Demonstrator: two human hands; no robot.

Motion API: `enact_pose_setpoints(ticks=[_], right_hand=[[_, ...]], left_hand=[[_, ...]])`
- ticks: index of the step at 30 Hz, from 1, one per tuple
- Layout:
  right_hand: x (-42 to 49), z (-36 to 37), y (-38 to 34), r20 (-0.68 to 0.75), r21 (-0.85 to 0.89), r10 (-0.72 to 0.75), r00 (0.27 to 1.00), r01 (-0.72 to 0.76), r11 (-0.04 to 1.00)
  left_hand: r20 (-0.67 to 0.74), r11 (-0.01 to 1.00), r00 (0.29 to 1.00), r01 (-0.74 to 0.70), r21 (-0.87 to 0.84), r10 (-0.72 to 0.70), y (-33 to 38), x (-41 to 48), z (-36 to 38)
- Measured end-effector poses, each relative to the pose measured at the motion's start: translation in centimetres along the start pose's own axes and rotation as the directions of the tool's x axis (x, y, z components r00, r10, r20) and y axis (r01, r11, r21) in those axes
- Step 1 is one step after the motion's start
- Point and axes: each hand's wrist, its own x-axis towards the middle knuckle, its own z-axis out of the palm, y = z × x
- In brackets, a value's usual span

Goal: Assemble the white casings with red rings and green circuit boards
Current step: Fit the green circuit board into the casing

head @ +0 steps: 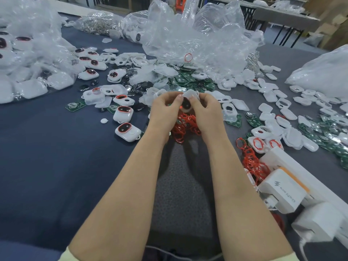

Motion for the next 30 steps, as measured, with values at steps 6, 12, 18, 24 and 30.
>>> enact_pose_setpoints(ticks=[6, 12, 18, 24, 30], right_hand=[[0.1, 0.2, 0.0, 0.002, 0.054, 0.058, 0.998, -0.058, 0.997], [-0.7, 3.7, -2.9, 0.132, 0.078, -0.041, 0.990, 0.031, 0.996], [-1.3, 13.9, -8.9, 0.336, 0.156, 0.011, 0.942, -0.067, 0.986], [-1.1, 26.6, -16.7, 0.557, 0.150, 0.055, 0.829, -0.166, 0.975], [-1.1, 29.9, -15.8, 0.577, 0.143, 0.035, 0.816, -0.143, 0.979]], left_hand=[[-0.050, 1.000, 0.999, -0.008, -0.030, 0.007, 0.3, -0.1, 0.3], [-0.273, 0.990, 0.962, -0.040, -0.134, 0.002, 3.0, 1.1, -2.6], [-0.553, 0.956, 0.832, -0.136, -0.260, -0.032, 6.6, 3.4, -11.2], [-0.712, 0.972, 0.701, -0.137, -0.190, -0.040, 9.6, 6.1, -20.6], [-0.756, 0.968, 0.650, -0.135, -0.209, -0.073, 9.2, 7.2, -23.7]])
